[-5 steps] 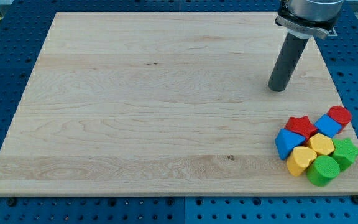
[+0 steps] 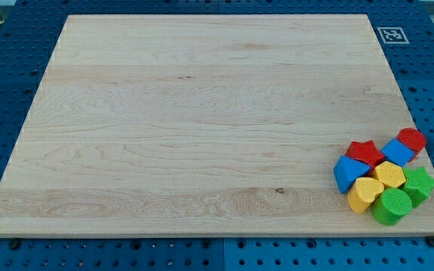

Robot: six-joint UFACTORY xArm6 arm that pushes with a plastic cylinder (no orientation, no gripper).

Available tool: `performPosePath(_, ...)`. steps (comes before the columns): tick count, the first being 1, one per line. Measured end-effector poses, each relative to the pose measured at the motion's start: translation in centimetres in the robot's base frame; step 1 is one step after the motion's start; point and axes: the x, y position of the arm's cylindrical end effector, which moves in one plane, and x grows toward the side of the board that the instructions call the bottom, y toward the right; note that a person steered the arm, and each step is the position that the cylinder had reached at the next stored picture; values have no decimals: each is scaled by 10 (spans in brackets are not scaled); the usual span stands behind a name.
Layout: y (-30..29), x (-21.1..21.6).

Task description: Move the group of blocks up a bit

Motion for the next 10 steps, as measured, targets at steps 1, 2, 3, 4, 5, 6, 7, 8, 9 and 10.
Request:
performPosePath(1,1,29)
performPosePath(2,1,72)
performPosePath(3,-4,139)
performPosePath(4,-10,144)
performPosePath(5,-27,144)
performPosePath(6,-56,133)
performPosePath(7,-77,127)
performPosePath(8,-81,119)
performPosePath(9,-80,112)
performPosePath(10,-80,102)
